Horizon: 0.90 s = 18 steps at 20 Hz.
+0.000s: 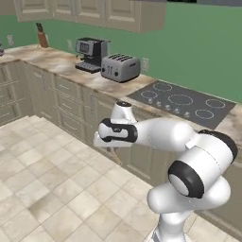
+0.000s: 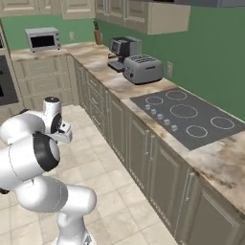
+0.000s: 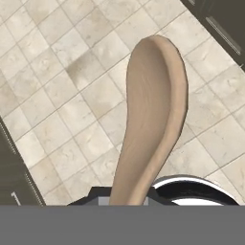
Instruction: Organize the utensils by type. Pick up the wooden spoons from the counter and place them in the open cabinet. Then pick up the metallic utensils from the counter and place them in the open drawer.
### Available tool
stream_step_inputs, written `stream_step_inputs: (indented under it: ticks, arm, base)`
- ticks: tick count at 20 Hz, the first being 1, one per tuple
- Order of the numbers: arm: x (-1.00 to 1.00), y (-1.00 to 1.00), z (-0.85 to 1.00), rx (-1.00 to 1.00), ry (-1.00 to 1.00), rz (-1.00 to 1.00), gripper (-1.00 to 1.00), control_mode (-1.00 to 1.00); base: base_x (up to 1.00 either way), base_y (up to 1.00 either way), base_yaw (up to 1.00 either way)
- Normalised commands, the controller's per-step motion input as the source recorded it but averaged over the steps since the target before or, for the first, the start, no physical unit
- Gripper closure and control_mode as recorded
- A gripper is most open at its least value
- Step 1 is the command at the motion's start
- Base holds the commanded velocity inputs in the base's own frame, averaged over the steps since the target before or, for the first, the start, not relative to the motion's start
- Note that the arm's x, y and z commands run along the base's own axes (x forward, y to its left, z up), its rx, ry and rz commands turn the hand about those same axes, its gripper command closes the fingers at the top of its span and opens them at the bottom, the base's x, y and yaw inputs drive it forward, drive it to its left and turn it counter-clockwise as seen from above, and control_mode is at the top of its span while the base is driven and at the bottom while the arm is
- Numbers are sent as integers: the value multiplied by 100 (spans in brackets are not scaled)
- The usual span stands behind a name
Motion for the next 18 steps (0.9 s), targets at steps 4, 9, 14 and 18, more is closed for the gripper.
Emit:
stream_step_inputs:
  ticks: [4,9,14,18]
  arm:
    - [0,0,0,0,0,0,100,100]
    - [0,0,0,0,0,0,100,100]
    - [0,0,0,0,0,0,100,100]
    - [0,0,0,0,0,0,100,100]
  base:
    - [100,33,19]
    - [100,42,16]
    - [100,46,16]
    - [100,41,14]
